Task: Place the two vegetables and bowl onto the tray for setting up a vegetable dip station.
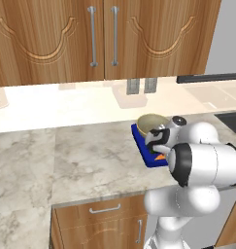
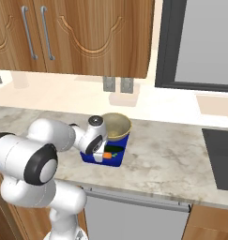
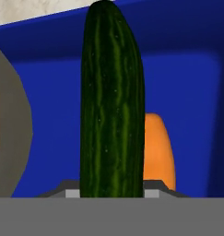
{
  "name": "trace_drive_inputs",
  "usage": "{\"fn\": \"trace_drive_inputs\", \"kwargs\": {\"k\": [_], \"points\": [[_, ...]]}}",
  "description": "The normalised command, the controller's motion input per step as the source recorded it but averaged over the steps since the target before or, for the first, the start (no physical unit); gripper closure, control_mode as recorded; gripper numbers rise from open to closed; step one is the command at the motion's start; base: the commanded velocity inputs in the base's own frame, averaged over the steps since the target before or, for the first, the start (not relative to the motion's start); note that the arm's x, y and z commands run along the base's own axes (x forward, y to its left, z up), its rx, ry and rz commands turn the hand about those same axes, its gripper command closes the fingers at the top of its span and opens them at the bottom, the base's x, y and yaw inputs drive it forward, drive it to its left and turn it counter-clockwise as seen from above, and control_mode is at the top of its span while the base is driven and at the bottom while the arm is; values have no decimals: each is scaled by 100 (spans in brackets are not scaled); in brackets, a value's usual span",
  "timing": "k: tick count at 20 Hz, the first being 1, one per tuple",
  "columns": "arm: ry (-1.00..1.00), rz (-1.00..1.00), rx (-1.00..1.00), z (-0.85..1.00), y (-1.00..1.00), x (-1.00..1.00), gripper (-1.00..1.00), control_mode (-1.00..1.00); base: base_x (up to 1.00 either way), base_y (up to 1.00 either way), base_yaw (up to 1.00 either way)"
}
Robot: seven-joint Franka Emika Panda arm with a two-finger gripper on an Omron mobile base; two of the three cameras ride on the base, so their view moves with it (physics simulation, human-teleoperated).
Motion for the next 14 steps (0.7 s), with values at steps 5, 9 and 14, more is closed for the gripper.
{"fn": "trace_drive_inputs", "kwargs": {"k": [5, 9, 14], "points": [[0, 0, 0, -5, 0, 0, -100, -100, 0, 0, 0], [0, 0, 0, -1, 0, 0, -100, -100, 0, 0, 0], [0, 0, 3, 8, 0, -1, -100, -100, 0, 0, 0]]}}
